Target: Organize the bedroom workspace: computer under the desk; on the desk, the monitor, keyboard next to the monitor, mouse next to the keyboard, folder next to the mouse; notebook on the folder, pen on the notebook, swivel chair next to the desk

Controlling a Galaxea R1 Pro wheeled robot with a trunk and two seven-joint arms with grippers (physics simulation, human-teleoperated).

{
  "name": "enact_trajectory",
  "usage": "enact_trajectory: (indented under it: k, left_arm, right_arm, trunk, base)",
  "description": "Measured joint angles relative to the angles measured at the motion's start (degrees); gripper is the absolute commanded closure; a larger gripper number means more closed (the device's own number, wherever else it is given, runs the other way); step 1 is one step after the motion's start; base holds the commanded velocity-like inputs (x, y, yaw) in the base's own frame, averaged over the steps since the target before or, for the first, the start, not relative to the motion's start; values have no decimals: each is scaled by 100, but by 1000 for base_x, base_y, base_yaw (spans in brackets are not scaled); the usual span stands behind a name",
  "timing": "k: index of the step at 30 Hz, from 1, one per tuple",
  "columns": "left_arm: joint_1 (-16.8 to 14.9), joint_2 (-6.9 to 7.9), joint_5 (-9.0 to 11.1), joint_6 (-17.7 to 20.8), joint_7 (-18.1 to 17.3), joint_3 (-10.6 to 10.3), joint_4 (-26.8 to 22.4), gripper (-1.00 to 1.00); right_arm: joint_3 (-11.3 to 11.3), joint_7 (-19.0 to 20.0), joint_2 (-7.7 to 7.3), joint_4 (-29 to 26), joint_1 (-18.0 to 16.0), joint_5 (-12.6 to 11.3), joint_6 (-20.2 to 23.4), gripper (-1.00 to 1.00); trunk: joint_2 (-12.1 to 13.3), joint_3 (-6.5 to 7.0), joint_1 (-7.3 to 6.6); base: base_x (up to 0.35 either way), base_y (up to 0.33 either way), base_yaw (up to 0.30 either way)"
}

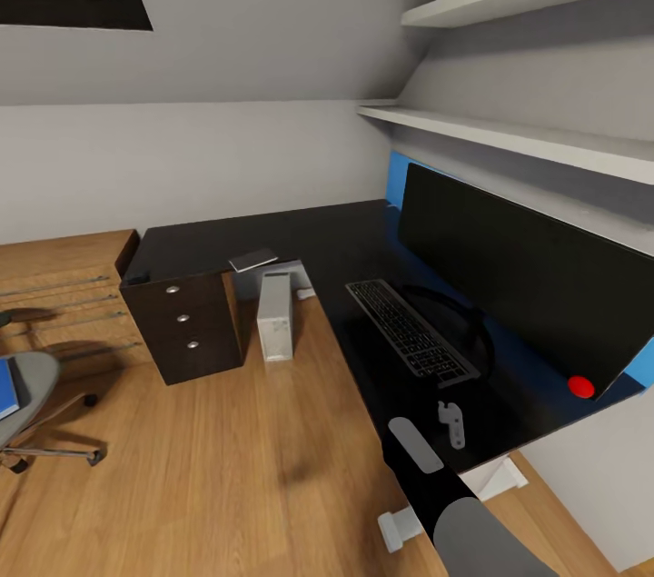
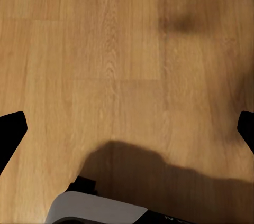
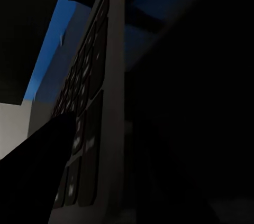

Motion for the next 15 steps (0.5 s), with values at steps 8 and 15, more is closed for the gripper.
enact_trajectory:
  k: [8,15]
  left_arm:
    - [0,4,0,1,2,0,0,-100]
    - [0,8,0,-2,1,0,0,-100]
  right_arm:
    - [0,-89,0,0,0,-3,-10,100]
    - [-8,-84,0,-5,0,-6,-18,-100]
  trunk:
    - [0,0,0]
    - [0,0,0]
  base:
    - [1,0,0]
    - [0,0,0]
